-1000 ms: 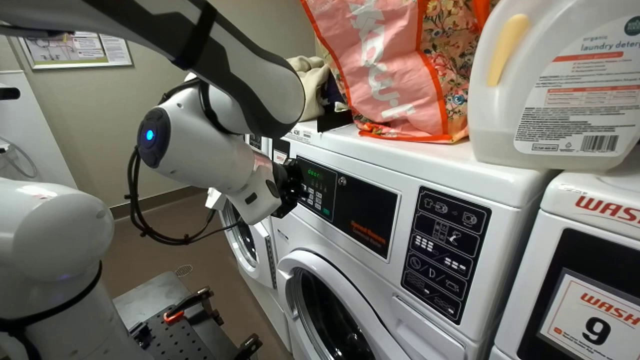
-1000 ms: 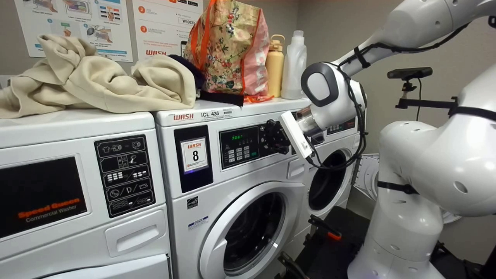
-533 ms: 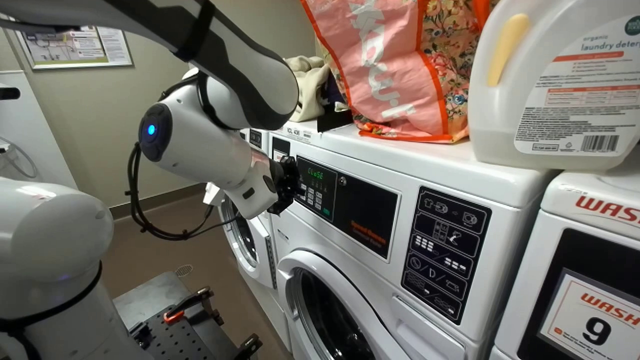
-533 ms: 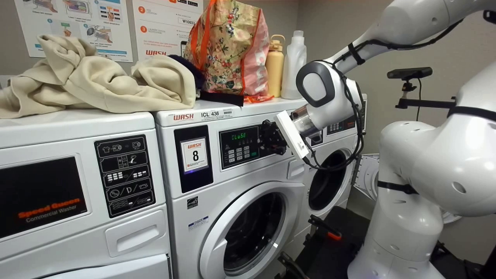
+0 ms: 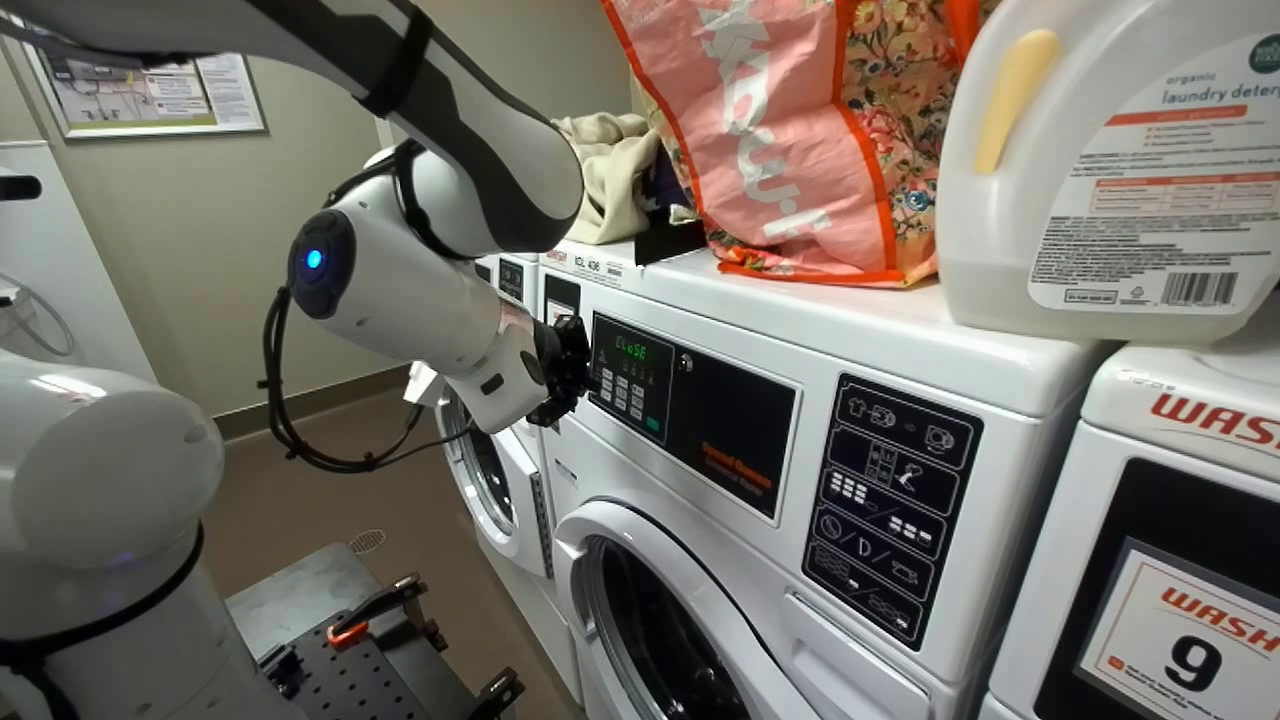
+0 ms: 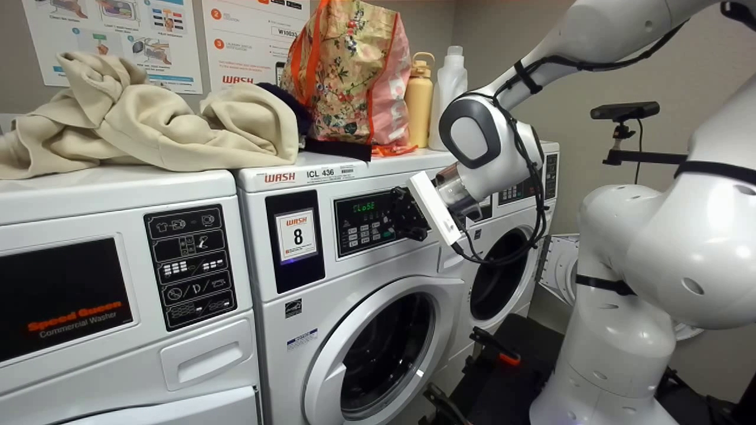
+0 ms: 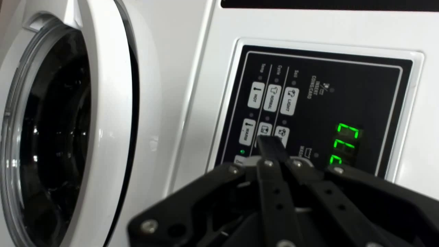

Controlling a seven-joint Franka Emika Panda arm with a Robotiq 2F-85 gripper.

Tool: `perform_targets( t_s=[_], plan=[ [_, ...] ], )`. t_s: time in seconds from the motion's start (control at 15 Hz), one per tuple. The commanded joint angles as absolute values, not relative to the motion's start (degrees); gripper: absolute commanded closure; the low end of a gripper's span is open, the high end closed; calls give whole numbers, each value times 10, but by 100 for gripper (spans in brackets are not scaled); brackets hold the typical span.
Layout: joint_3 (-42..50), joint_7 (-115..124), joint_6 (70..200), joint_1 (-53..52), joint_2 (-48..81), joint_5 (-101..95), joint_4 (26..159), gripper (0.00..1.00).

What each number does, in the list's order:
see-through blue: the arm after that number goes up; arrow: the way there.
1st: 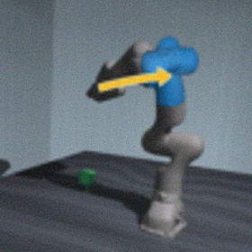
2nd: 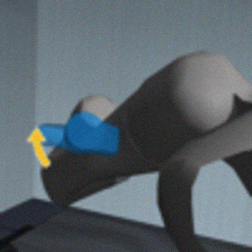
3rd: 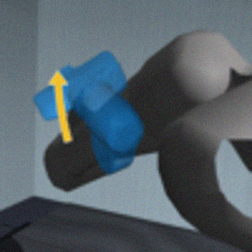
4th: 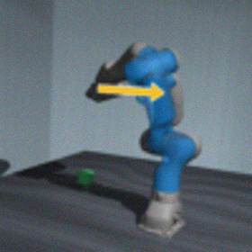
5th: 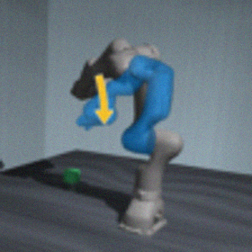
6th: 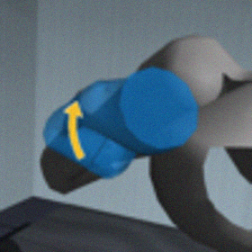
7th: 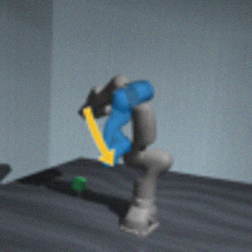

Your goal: Press the central button on the button pad of the washing machine

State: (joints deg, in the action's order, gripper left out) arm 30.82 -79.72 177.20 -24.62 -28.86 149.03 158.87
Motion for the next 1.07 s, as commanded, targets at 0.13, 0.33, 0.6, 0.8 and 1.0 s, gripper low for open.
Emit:
perform_targets(
  t_s=[0.13,0.33,0.6,0.8,1.0],
  plan=[
    [233,-752,1724,-190,-236,1490,1589,100],
    [199,-737,1705,-162,-213,1490,1589,100],
    [160,-727,1694,-127,-196,1490,1589,100],
    [140,-719,1689,-111,-192,1490,1589,100],
    [123,-717,1688,-96,-196,1490,1589,100]
  ],
)
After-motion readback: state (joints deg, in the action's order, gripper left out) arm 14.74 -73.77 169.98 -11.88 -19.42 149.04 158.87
